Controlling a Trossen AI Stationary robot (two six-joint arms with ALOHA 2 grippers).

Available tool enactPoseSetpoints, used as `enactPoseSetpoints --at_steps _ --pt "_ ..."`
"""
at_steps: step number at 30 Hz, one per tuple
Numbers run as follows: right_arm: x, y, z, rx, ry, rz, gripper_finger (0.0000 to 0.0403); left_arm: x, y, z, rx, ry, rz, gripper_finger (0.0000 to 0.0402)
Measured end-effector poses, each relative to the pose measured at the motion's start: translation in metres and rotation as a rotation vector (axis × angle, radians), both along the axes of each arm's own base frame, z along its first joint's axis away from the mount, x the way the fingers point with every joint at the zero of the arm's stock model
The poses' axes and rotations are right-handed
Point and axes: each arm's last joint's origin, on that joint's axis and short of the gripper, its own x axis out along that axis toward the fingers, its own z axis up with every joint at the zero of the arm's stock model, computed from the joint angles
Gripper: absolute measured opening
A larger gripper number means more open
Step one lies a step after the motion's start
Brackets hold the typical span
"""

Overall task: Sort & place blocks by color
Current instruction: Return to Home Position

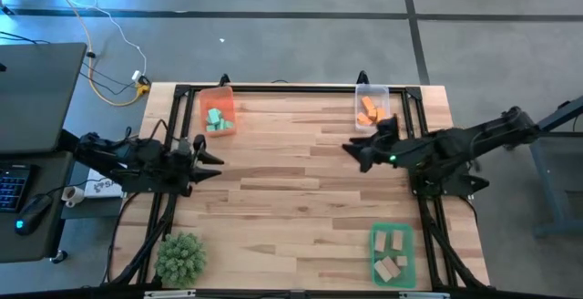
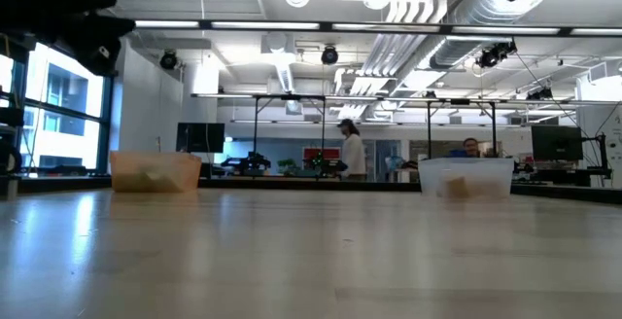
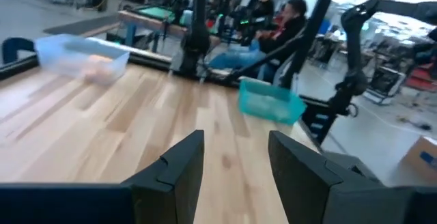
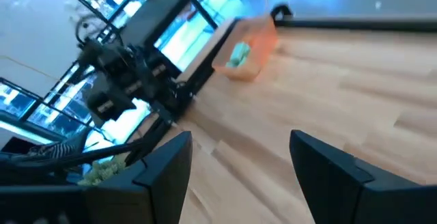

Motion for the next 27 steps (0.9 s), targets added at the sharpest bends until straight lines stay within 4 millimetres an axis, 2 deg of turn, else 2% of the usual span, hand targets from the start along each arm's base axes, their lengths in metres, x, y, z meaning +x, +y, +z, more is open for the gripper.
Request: enactPoseSetpoints --at_steps 9,15,19,27 --pt "-0.07 -0.027 0.033 -0.23 -0.082 -0.09 0.0231 0.0 0.003 -0.005 -0.068 0.048 0.009 0.0154" --pt "-0.123 -0.046 0.036 -0.308 -0.079 -0.131 0.0231 0.0 0.006 -0.005 -0.073 0.051 0.066 0.0154" --pt "-0.144 -0.053 0.02 -0.314 -0.077 -0.164 0.0231 0.0 0.009 -0.005 -0.099 0.047 0.11 0.0154" --pt "-0.145 -0.053 -0.043 -0.275 -0.118 -0.136 0.0231 -0.001 0.012 -0.005 -0.134 0.041 0.16 0.0154"
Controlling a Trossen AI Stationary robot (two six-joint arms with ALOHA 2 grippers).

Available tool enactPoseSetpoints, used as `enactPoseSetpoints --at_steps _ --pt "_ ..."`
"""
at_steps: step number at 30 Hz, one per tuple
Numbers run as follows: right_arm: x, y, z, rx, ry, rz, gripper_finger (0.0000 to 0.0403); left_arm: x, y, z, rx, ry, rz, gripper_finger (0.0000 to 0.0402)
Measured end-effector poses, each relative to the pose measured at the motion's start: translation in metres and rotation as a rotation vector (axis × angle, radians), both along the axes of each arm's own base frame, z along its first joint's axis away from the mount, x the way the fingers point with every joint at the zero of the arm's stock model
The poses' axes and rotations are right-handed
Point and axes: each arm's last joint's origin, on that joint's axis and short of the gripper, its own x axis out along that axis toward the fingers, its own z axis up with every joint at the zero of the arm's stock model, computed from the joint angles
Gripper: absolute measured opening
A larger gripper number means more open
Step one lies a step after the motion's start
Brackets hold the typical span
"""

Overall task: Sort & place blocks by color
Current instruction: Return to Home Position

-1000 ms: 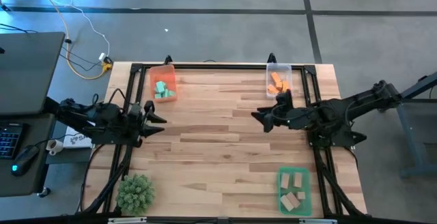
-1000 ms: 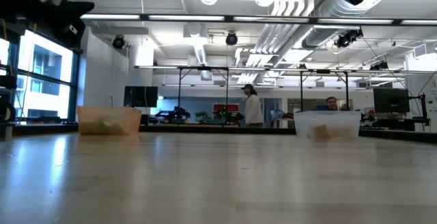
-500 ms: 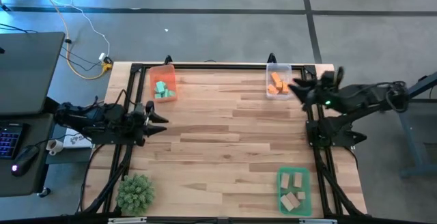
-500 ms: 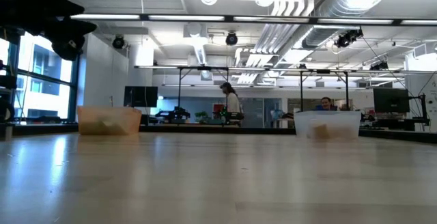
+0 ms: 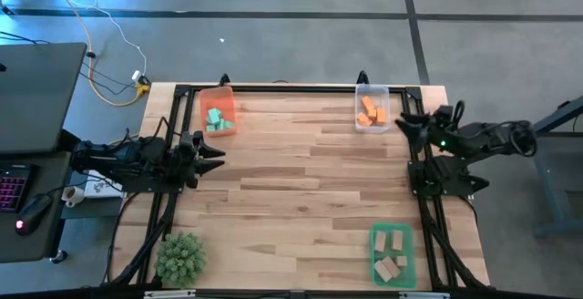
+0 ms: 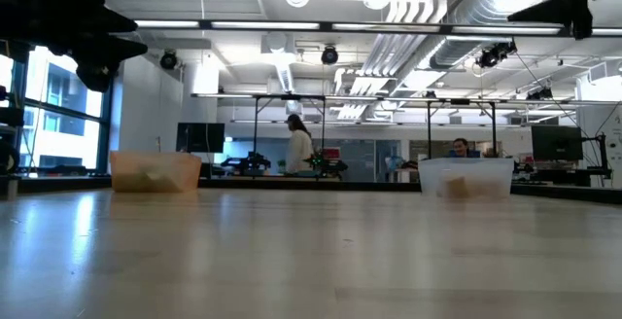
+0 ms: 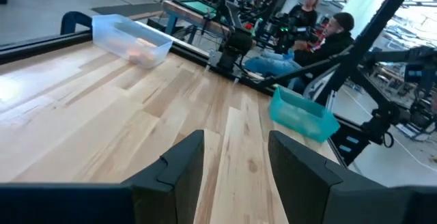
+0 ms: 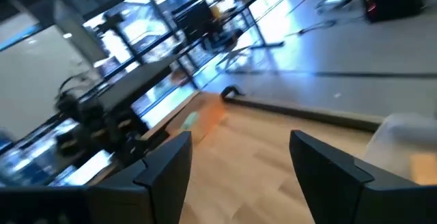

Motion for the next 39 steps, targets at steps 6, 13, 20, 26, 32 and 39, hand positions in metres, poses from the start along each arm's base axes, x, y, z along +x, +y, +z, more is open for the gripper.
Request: enactPoseSetpoints --at_steps 6,13,20,26,32,39 --pt "0.008 0.007 -0.035 0.001 -0.07 0.195 0.0231 0.0 0.0 0.0 -0.005 -0.001 0.003 0.0154" --pt "0.015 0.017 -0.06 -0.113 -0.098 0.496 0.0231 0.0 0.0 0.0 -0.017 -0.003 0.005 0.0154" --pt "0.024 0.024 -0.078 -0.271 -0.098 0.653 0.0231 0.0 0.0 0.0 0.07 0.013 -0.005 0.0154" --pt "0.033 0.028 -0.099 -0.282 -0.078 0.674 0.0231 0.0 0.0 -0.001 0.135 0.034 -0.014 0.0154" --pt "0.037 0.029 -0.114 -0.266 -0.071 0.672 0.0231 0.0 0.001 0.0 0.117 0.026 0.023 0.0154" --pt "0.038 0.029 -0.118 -0.266 -0.057 0.672 0.0231 0.001 0.0 0.009 0.186 -0.057 -0.025 0.0154"
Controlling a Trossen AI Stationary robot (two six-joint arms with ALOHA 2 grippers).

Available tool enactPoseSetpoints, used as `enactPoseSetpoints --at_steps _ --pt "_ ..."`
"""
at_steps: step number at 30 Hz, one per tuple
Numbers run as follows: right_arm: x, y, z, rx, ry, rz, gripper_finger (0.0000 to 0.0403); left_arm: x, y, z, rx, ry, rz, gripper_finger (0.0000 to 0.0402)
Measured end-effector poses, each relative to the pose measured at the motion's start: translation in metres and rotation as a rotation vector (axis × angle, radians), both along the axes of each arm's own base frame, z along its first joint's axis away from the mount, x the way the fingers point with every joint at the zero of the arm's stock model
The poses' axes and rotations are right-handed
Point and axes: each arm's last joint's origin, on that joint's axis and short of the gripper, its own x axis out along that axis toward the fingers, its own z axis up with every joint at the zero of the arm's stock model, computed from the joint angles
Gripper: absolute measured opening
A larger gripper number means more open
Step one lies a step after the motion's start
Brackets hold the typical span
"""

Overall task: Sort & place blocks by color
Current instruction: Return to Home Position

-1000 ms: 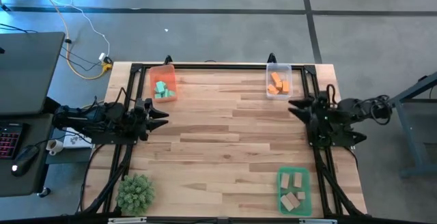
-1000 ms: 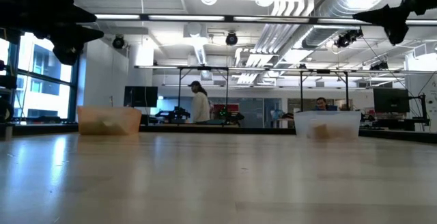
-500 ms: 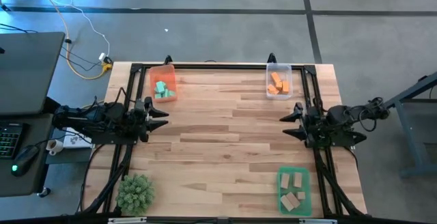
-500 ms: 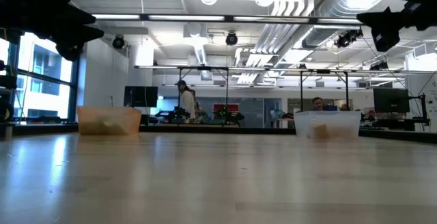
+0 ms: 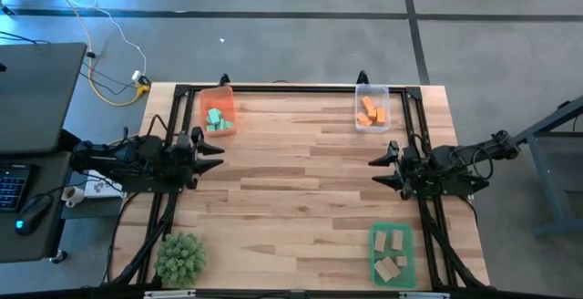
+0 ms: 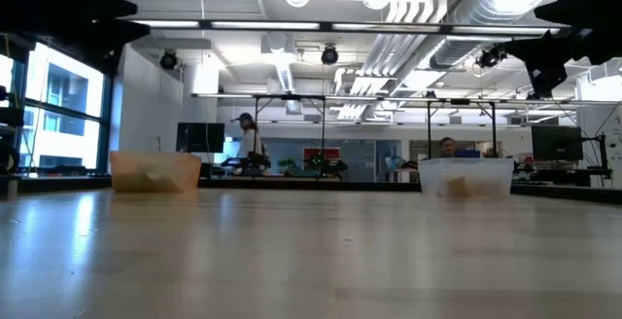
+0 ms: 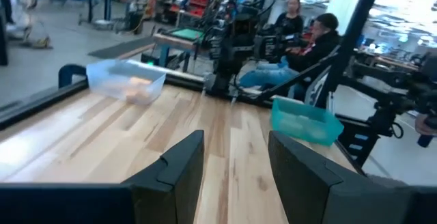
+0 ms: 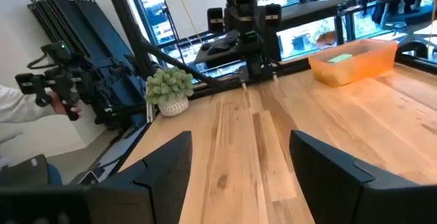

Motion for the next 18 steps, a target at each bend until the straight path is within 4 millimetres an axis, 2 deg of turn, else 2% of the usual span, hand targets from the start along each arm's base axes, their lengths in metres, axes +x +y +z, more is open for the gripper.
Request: enactPoseSetpoints --at_steps 4,9,18 --pt "0.0 0.0 -0.001 -0.014 0.012 -0.015 0.0231 0.002 0.0 -0.003 0.032 -0.005 -0.013 0.0154" --pt "0.0 -0.001 -0.006 0.006 0.06 -0.022 0.0231 0.012 -0.001 -0.03 0.03 -0.046 -0.053 0.0154" --pt "0.001 -0.002 -0.007 -0.016 0.069 -0.081 0.0231 0.013 -0.002 -0.028 0.117 -0.045 -0.067 0.0154"
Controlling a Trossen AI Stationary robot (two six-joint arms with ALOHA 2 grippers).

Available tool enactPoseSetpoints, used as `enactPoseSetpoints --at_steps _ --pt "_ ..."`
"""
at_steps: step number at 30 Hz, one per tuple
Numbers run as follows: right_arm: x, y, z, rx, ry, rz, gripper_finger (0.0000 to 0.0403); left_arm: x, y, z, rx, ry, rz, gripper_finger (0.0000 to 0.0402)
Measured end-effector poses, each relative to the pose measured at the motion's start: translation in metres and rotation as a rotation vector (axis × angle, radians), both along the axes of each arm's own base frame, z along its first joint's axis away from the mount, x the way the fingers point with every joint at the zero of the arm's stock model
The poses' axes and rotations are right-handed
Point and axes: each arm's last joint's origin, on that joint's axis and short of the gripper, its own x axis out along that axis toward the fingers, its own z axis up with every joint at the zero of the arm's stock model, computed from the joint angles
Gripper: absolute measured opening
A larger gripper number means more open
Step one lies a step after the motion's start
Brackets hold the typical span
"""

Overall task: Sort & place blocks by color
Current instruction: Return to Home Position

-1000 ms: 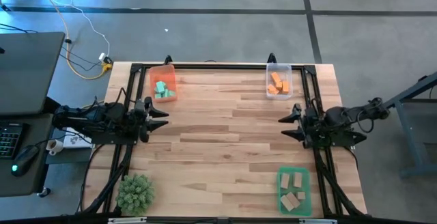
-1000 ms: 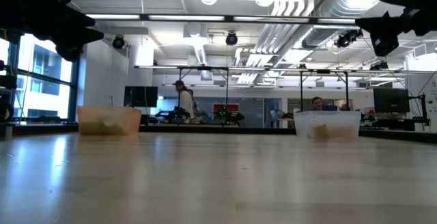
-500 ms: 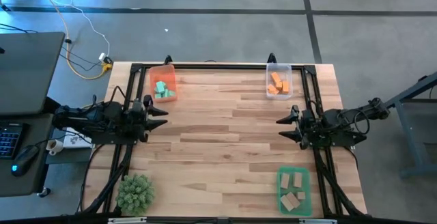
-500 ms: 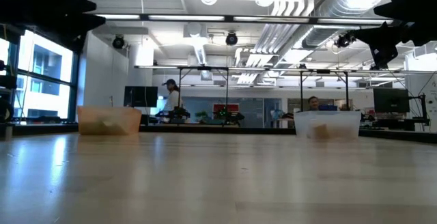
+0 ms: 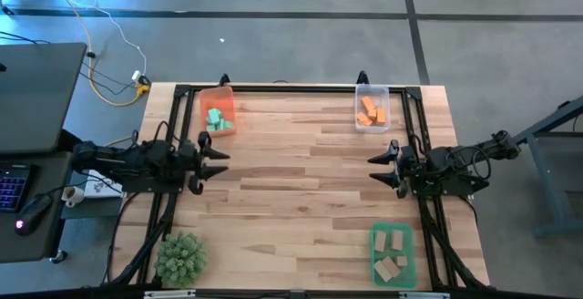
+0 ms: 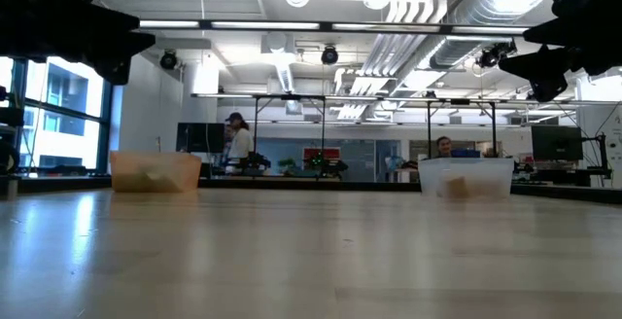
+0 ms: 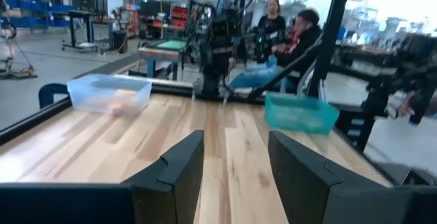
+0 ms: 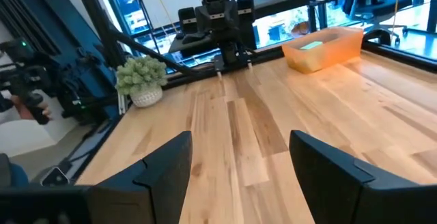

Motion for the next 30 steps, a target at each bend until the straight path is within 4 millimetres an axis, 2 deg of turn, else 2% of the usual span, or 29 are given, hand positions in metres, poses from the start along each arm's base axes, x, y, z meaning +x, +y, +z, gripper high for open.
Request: enactPoseSetpoints --at_steps 11,30 --pt "0.0 0.0 -0.0002 0.072 0.002 -0.006 0.0231 0.0003 -0.0002 -0.0023 -0.044 0.02 -0.007 0.0154" --pt "0.0 0.0 -0.0003 0.067 0.004 -0.006 0.0231 0.0003 -0.0002 -0.0023 -0.044 0.02 -0.007 0.0154"
